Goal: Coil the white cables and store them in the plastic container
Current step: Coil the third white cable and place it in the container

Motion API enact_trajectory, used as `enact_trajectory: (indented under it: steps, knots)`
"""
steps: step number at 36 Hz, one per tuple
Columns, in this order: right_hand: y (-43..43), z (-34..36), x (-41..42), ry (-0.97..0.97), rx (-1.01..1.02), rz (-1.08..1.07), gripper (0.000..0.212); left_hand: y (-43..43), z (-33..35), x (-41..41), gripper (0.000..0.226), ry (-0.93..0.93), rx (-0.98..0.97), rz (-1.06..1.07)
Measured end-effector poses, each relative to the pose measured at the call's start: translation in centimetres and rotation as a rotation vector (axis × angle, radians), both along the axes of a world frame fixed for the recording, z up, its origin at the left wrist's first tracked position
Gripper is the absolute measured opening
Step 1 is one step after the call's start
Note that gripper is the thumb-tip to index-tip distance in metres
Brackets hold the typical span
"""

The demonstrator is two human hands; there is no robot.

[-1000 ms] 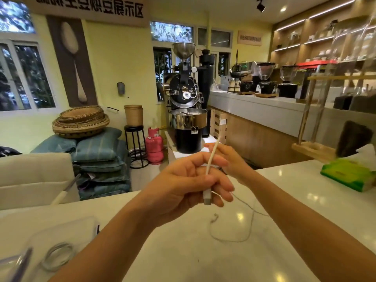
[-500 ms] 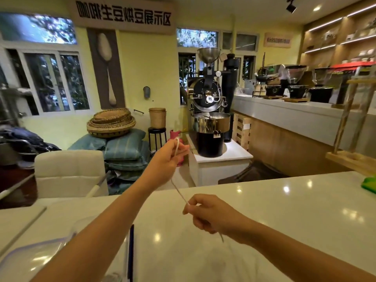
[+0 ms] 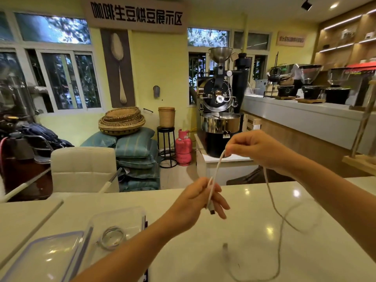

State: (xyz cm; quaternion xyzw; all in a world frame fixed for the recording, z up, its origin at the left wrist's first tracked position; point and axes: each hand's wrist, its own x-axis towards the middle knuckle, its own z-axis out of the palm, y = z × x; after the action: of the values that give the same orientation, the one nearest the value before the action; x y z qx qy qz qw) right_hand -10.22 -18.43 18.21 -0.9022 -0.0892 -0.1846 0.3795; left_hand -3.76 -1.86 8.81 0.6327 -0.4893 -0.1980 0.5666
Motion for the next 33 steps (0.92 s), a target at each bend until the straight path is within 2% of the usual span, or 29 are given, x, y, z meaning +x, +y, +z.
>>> enact_trajectory:
  steps: [7, 12, 15, 16, 18, 20, 22, 25, 27, 33]
  knots:
    - [-1.0, -1.6, 2.0, -0.028, 0.267, 0.01, 0.022, 0.8, 1.7, -1.6, 0.027, 0.27, -0.211, -0.154]
    - [0.4, -4.3, 3.7, 0.005, 0.493, 0.011, 0.023, 0.8, 2.4, -2.2, 0.021, 0.321, -0.229, -0.258]
    - [2.0, -6.1, 3.9, 0.045, 0.584, 0.104, 0.03, 0.8, 3.1, -2.2, 0.021, 0.288, -0.263, -0.253]
    - [2.7, -6.6, 3.6, 0.067, 0.631, 0.146, 0.035, 0.8, 3.3, -2.1, 0.018, 0.261, -0.279, -0.239]
    - [4.2, -7.9, 3.3, 0.058, 0.662, 0.206, 0.017, 0.8, 3.7, -1.8, 0.015, 0.172, -0.284, -0.177]
    - [5.5, -9.5, 3.8, -0.001, 0.615, 0.151, 0.013, 0.8, 4.0, -1.3, 0.014, 0.042, -0.275, -0.096]
    - [6.3, -10.9, 4.1, 0.01, 0.586, 0.063, 0.023, 0.8, 4.3, -0.8, 0.014, -0.068, -0.279, -0.012]
    - [7.3, -12.3, 3.9, 0.191, 0.652, 0.073, 0.043, 0.7, 4.6, 0.2, 0.02, -0.219, -0.269, 0.134]
    - [8.2, -12.6, 3.3, 0.259, 0.66, 0.102, 0.042, 0.6, 4.4, 1.2, 0.017, -0.329, -0.23, 0.241]
    - [8.6, -10.7, 1.5, 0.301, 0.393, 0.02, 0.033, 1.2, 2.9, 4.6, 0.004, -0.663, 0.038, 0.484]
